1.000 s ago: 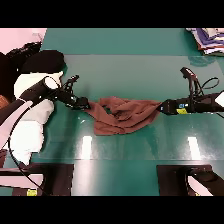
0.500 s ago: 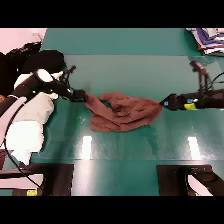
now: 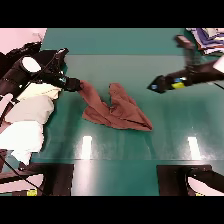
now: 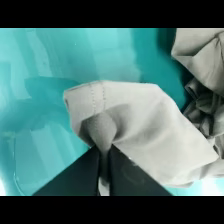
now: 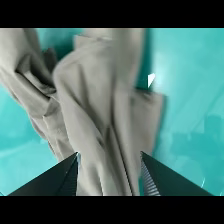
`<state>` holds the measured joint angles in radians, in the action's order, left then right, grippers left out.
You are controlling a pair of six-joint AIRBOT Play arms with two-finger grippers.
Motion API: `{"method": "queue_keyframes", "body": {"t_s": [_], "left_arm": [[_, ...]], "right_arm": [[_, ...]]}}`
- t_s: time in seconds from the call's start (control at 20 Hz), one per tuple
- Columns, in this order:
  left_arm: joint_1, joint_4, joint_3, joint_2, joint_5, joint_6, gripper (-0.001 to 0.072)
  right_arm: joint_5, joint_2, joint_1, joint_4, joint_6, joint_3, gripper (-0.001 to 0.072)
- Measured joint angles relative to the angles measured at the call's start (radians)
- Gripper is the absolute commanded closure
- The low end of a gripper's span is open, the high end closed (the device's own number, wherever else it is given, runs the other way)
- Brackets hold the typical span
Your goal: Fold the shirts.
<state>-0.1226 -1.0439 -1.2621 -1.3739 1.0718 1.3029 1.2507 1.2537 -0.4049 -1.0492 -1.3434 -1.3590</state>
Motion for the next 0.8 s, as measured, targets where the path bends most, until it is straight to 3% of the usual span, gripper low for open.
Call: {"method": "queue_keyframes", "body": {"t_s": [0.35,0.65,0.7,0.75,0.8], "left_arm": [[0.001,-0.018,-0.003,0.003,0.052,-0.002,0.0679],[0.001,-0.021,-0.003,0.003,0.069,-0.002,0.0679],[0.001,-0.021,-0.003,0.003,0.07,-0.002,0.0679],[0.001,-0.022,-0.003,0.003,0.07,-0.001,0.0679],[0.001,-0.022,-0.003,0.003,0.071,-0.001,0.0679]], "right_arm": [[0.125,0.402,-0.164,-0.002,0.038,-0.258,0.0257],[0.203,0.492,-0.211,0.002,0.045,-0.347,0.0267],[0.212,0.497,-0.214,0.003,0.046,-0.352,0.0299],[0.216,0.5,-0.216,0.005,0.047,-0.354,0.0568],[0.216,0.502,-0.218,0.005,0.049,-0.353,0.0699]]}}
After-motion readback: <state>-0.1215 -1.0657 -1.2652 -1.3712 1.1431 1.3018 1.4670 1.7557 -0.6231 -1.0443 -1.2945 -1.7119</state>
